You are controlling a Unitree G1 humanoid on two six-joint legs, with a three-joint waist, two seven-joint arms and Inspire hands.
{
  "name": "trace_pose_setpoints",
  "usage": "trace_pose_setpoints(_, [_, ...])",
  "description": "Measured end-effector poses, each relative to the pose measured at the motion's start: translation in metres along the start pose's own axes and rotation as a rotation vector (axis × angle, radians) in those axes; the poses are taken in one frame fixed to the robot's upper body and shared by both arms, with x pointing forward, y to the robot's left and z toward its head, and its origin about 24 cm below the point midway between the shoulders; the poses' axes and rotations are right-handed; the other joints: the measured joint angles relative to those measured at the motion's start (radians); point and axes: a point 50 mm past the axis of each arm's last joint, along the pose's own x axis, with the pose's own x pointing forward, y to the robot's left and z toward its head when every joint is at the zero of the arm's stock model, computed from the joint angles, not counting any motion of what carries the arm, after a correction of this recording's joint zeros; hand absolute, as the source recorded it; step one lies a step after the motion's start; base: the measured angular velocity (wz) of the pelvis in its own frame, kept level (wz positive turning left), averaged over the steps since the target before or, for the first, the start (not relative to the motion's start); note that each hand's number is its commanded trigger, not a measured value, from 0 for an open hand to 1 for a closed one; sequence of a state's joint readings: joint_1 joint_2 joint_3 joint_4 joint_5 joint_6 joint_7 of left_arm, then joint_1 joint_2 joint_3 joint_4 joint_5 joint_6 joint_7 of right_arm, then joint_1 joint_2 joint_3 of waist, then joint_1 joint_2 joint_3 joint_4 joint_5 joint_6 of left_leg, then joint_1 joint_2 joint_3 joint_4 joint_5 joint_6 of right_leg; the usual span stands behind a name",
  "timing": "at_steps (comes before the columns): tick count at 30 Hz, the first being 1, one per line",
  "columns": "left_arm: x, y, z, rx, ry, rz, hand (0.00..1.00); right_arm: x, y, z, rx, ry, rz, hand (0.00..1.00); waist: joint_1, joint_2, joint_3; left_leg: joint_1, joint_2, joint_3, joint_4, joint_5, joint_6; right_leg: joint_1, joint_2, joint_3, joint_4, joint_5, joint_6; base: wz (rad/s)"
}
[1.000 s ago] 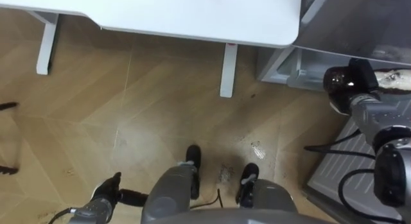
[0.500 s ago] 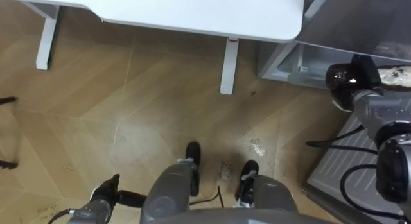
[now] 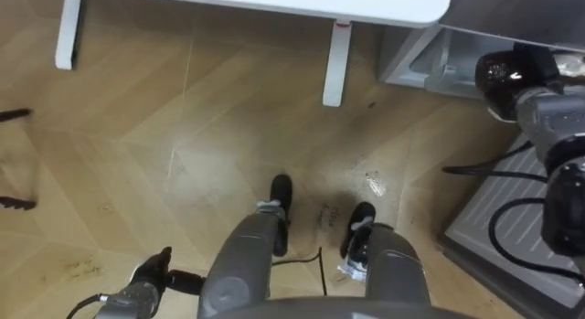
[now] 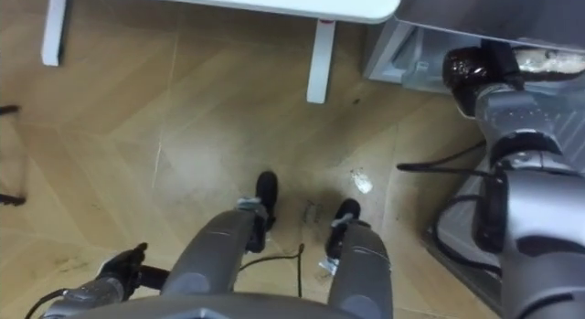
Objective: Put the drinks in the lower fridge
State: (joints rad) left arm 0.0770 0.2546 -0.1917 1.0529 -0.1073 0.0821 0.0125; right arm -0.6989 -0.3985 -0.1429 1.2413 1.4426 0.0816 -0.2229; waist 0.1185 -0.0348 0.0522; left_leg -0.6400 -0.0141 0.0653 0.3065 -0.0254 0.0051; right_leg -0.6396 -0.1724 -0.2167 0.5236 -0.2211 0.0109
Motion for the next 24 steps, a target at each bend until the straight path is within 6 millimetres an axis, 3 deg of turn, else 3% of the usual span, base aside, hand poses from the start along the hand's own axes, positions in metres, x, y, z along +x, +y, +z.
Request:
trace_pose_setpoints(9, [0.000,-0.004,0.001,0.044,-0.002,0.021,0.00,-0.003,0.018,0.001,-0.072,-0.019,-0.007,1.00,-0.003,-0.011,0.0013,-0.056,0.000,0.000,0.010,0.004,0.000,-0.046,0.000,-0.008,0.009,0.001,-0.001,0.05])
trace_pose_setpoints(10, [0.000,-0.004,0.001,0.043,-0.002,0.025,0.00,-0.003,0.019,0.002,-0.072,-0.022,-0.007,0.59,-0.003,-0.011,0.0013,-0.056,0.000,0.000,0.010,0.004,0.000,-0.045,-0.001,-0.009,0.009,0.001,-0.001,0.00])
trace_pose_setpoints(11, [0.000,-0.004,0.001,0.043,-0.002,0.028,0.00,-0.003,0.020,0.004,-0.072,-0.026,-0.009,0.00,-0.003,-0.011,0.0013,-0.056,0.000,0.001,0.010,0.004,0.000,-0.045,-0.001,-0.010,0.009,0.000,-0.001,0.00])
trace_pose_setpoints(24, [0.000,-0.006,0.002,0.055,-0.009,0.028,0.00,-0.005,0.031,0.008,-0.075,-0.041,-0.024,0.00,-0.014,-0.013,0.0012,-0.075,0.002,0.015,0.019,0.009,0.008,-0.060,-0.008,-0.017,0.011,0.000,0.000,0.01])
